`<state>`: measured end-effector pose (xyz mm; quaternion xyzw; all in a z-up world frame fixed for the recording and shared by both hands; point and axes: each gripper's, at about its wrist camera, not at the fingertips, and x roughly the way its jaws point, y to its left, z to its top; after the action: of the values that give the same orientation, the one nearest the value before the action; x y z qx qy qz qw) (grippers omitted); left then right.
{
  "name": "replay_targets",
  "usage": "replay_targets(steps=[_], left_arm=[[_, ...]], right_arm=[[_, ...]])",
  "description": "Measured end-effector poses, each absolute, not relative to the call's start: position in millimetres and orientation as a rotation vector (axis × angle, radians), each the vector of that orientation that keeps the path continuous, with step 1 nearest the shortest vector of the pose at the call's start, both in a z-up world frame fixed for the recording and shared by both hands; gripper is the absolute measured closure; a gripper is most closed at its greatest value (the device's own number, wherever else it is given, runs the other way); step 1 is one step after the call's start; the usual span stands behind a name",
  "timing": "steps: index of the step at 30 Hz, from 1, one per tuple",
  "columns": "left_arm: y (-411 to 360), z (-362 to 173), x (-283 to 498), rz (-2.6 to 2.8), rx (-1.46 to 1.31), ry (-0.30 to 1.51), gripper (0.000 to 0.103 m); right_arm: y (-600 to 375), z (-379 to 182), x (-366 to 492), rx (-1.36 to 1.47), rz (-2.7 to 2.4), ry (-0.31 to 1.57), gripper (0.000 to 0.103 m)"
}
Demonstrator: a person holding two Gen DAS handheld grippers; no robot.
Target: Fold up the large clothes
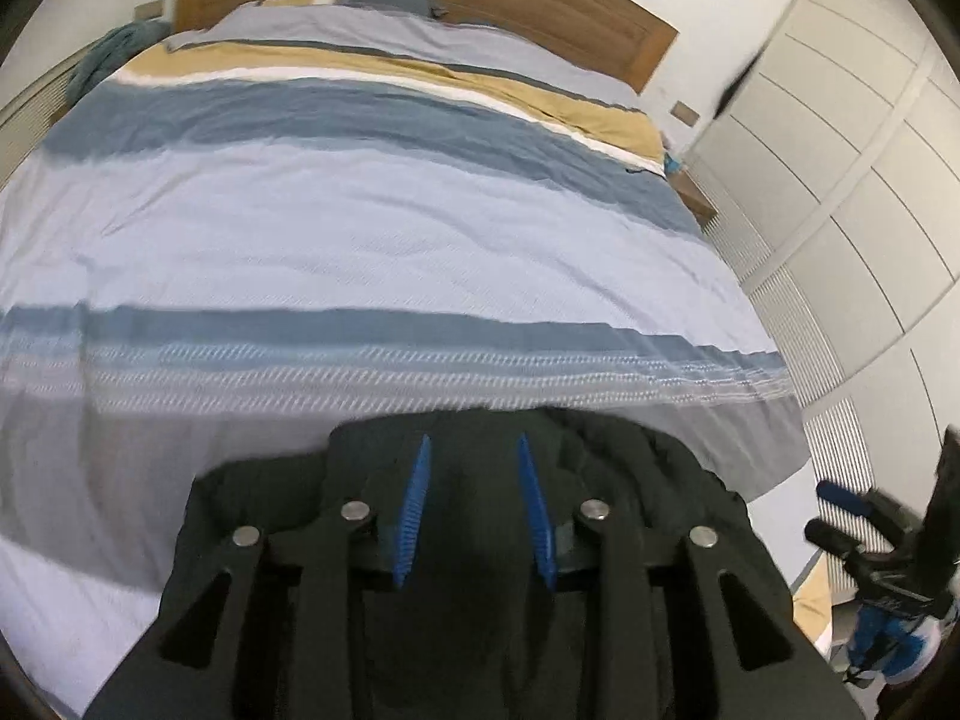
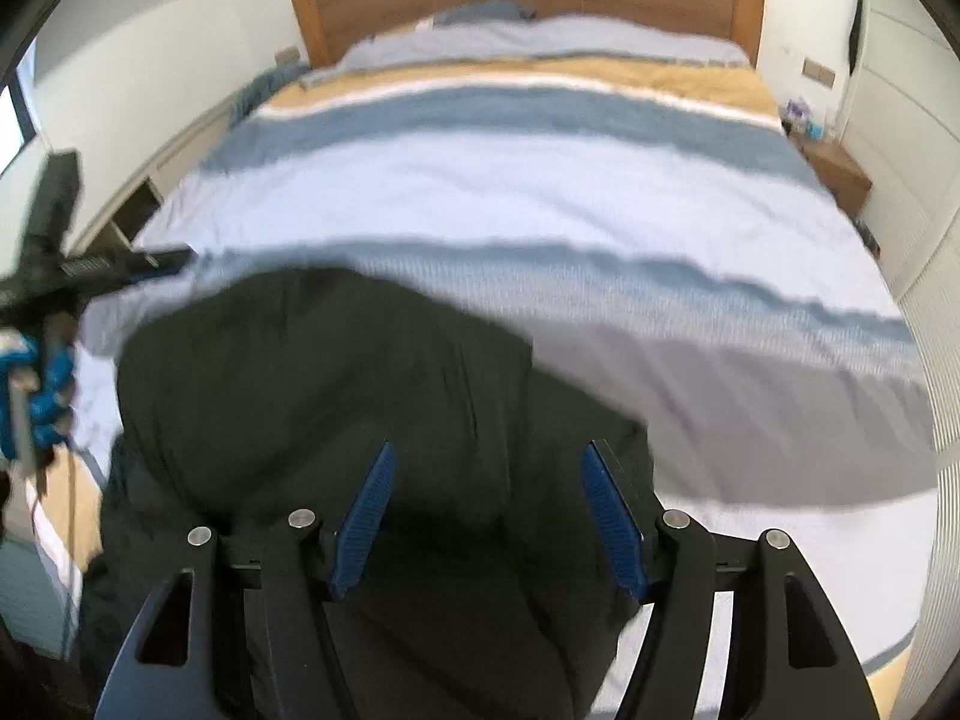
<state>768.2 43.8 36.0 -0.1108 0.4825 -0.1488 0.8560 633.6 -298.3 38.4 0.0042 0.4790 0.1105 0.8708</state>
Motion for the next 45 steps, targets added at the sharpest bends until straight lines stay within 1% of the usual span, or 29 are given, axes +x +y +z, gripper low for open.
replay_targets(steps=[4,8,13,18,23,30,36,40,42,45], left_arm=[[30,25,783,-0.335,-0.21,1.033,0.073],[18,6,770,-0.377,-0.192,1.05,0.073],[6,-34,731,-0.4,-0.1,1.077,0.073],[11,-70,695,-0.37,-0.085,1.087,0.073],[15,-96,680,-0.36,-0.094,1.128,0.073],[7,-123,669,-0.342,-0.033,1.114,0.073],[-1,-121,667,-0.325,0.001,1.113,0.073],[-5,-92,658,-0.305,-0.013,1.107,0.073],[-5,-71,644,-0.331,-0.041,1.071,0.073],[-12,-61,624,-0.401,-0.075,1.068,0.073]], right_arm=[[-273,42,665,0.022,0.271,0.972,0.038],[-240,18,679,0.01,0.33,0.992,0.037],[-220,-22,665,-0.053,0.36,1.041,0.037],[-221,-62,644,-0.106,0.335,1.08,0.035],[-228,-85,625,-0.131,0.314,1.086,0.032],[-230,-118,625,-0.117,0.293,1.096,0.031],[-227,-125,625,-0.15,0.271,1.094,0.032],[-221,-107,623,-0.182,0.254,1.115,0.03],[-225,-92,616,-0.159,0.252,1.102,0.027],[-232,-78,600,-0.118,0.251,1.082,0.022]])
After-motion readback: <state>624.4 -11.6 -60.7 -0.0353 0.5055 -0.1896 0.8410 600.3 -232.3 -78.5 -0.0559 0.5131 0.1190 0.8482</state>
